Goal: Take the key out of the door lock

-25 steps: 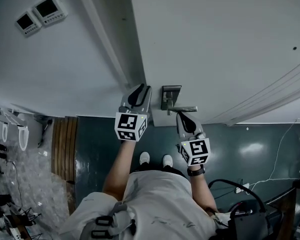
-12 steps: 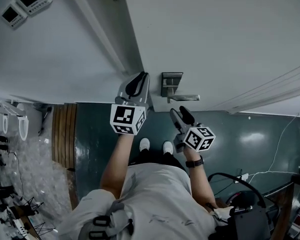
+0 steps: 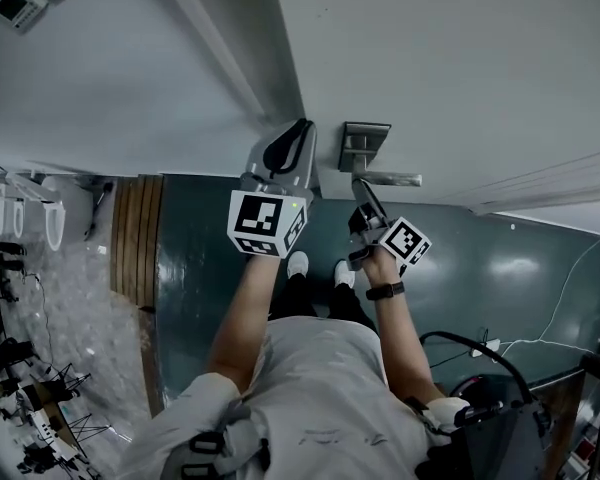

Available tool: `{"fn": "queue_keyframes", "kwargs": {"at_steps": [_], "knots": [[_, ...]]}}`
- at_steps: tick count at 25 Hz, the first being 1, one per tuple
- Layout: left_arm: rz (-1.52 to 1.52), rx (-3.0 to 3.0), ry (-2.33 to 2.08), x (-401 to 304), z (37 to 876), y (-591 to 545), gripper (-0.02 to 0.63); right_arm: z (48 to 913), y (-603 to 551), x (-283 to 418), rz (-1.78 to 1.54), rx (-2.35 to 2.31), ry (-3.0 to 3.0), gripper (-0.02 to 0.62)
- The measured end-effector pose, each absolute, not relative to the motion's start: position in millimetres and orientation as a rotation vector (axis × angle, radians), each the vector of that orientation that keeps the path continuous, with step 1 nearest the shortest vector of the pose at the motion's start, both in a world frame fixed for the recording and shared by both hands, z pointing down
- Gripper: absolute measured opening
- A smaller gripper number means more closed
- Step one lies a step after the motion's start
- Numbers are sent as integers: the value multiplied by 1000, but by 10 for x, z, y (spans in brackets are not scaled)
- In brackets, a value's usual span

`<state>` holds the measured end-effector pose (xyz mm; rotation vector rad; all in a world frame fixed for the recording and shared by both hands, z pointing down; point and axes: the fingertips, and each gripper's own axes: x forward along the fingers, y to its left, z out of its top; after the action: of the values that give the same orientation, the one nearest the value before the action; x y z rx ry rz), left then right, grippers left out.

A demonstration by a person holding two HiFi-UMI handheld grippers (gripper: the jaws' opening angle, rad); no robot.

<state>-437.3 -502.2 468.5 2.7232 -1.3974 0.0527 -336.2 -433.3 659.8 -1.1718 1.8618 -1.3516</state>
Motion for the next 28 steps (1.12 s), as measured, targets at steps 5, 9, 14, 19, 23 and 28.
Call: {"fn": "queue_keyframes", "kwargs": {"at_steps": [5,9,14,19,23,28], "knots": [[63,2721,-1388,-4391,4697,-5049,37,6884,-4430,-3331,-1469,-1220,1684,23],[90,2719,-1363,-4382,4700,-5059,37,6862,-4461,-3318,-1431,-1117,1582,23],[118,2697,-1363,-4373,4761,-5069,38,6921,-4437,-3316,-1447,-1028,1468,21],[115,2684,-1380,-4357,4746,-5073,41,6914,-4422,-3305,-1481,-991,1418,23],[123,2684,-1391,-4352,4760,-5071,45,6935,-4399,-3297,-1492,-997,1418,23],[134,2680,-1411,-4367,4779,-5078,46,6923,-4381,-3315,-1496,-974,1408,21]]}}
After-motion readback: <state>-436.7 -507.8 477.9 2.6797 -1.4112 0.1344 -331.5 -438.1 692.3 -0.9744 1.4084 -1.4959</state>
